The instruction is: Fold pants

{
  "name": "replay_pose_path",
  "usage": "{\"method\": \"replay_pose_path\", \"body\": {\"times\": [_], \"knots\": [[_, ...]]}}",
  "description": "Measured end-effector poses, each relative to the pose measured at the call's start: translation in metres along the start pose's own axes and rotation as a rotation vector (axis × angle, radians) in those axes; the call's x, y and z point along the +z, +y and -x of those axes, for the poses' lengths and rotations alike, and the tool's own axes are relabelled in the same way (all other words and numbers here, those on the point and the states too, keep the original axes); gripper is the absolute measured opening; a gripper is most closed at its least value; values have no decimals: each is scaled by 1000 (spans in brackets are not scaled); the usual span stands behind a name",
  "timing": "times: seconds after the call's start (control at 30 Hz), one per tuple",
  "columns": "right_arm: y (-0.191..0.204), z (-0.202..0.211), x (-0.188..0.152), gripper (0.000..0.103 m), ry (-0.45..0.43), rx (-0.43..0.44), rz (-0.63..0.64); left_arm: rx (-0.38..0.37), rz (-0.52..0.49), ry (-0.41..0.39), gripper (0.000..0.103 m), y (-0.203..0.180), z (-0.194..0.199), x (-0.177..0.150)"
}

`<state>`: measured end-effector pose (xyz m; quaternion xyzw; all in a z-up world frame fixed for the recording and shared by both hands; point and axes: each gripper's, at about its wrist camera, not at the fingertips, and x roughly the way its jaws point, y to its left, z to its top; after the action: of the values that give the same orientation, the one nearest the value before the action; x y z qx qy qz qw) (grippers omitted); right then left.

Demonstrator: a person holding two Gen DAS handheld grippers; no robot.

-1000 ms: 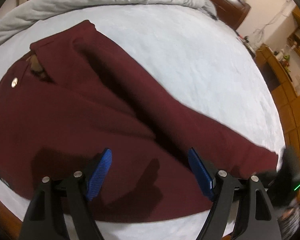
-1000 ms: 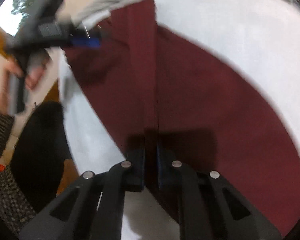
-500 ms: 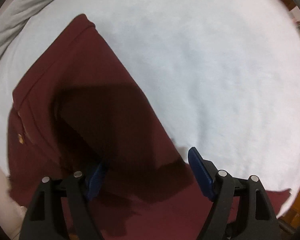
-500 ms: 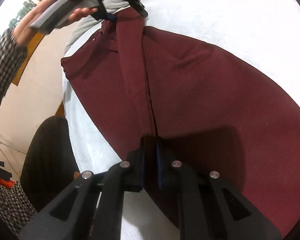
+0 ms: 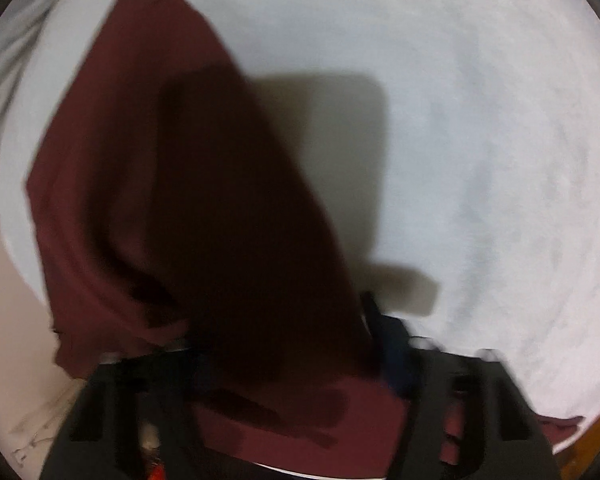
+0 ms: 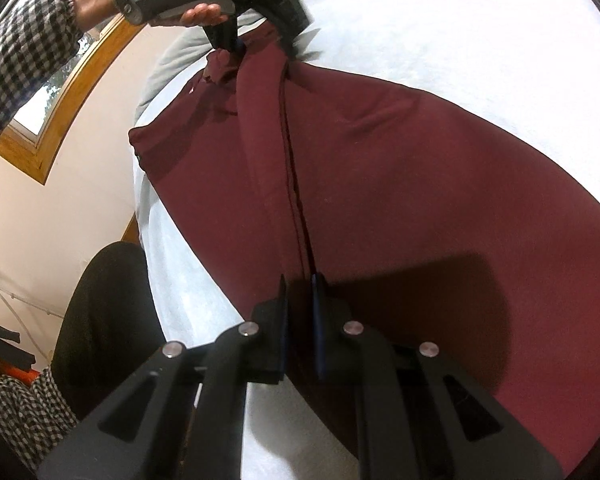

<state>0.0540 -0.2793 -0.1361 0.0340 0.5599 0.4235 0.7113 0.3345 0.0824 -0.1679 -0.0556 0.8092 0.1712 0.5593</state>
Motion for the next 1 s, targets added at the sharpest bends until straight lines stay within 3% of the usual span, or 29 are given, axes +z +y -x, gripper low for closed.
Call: {"method": "replay_pose_path", "body": {"times": [0.13,0.23,0.37,0.53,0.67,0.77,0.83,0.97,1.0], "knots": [[0,3,0,9,-9,8,-11,-82,2,-54,33,14,14,-12],[-1,4,0,9,-13,9,-17,-156,-1,-156,23,26,32,-34],[-4,6,-3,9,-16,9,-21,-267,23,-323,19,53,49,-81],[-4,9,-4,9,-19,2,-20,-390,74,-572,18,96,48,-170],[0,9,-6,11,-9,-10,-19,-478,141,-668,18,114,9,-219],[5,8,-5,13,-1,-27,-17,-550,196,-701,18,106,-11,-225],[6,7,-4,18,5,-25,-31,-583,224,-706,19,107,-32,-234],[15,19,9,55,-17,-19,-54,-594,210,-676,22,87,-49,-250],[23,23,17,57,-41,1,-43,-594,192,-658,29,81,-50,-246]]}}
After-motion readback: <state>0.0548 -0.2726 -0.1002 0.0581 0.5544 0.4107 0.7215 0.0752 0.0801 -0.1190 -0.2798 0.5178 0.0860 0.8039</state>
